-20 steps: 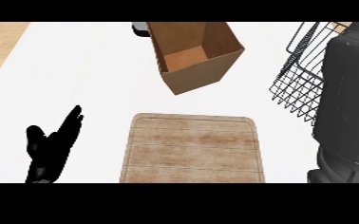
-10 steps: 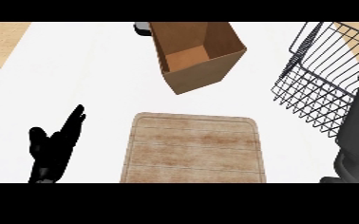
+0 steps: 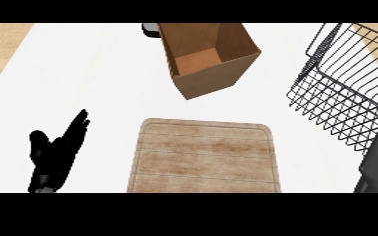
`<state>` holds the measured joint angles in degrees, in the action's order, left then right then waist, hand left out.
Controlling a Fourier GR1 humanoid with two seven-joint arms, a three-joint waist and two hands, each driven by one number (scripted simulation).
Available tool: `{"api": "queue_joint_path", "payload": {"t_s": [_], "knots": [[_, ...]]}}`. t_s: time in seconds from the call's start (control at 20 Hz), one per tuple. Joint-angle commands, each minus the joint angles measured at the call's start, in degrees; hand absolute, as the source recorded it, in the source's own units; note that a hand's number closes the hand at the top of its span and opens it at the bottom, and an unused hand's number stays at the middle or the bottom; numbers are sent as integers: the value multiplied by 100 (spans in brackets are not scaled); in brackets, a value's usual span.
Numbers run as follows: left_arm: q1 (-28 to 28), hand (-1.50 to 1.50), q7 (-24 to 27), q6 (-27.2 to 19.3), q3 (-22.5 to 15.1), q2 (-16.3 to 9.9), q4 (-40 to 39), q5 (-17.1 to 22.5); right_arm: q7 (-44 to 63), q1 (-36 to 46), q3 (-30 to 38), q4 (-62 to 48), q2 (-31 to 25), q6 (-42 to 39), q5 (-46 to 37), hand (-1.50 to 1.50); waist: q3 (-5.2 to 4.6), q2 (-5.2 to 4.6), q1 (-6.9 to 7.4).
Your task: Pick the lemon from the cutting board and place it in the basket
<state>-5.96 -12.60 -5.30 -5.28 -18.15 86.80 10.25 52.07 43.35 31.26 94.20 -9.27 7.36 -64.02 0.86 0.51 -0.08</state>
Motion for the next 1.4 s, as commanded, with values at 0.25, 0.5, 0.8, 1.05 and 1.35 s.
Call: {"api": "queue_joint_path", "payload": {"t_s": [0.25,0.5,0.8,1.05,1.35], "knots": [[-85,0,-326,185,195,-64,-555,178,43,-937,44,-248,-337,-204,-526,150,-91,-62,-46],[-191,0,-379,179,98,17,-498,86,-181,-1335,-91,184,-490,-677,-268,-150,-89,-40,-58],[-133,0,-254,258,215,-43,-632,24,-415,-1681,132,942,-650,-733,273,-150,-89,-34,-92],[-254,0,-138,226,115,147,-592,-35,-68,-1547,415,1228,-742,-515,333,-150,-90,-38,-59],[-492,0,-172,199,108,190,-391,-59,267,-1967,1087,2073,-928,-670,647,-150,-87,-26,-84]]}}
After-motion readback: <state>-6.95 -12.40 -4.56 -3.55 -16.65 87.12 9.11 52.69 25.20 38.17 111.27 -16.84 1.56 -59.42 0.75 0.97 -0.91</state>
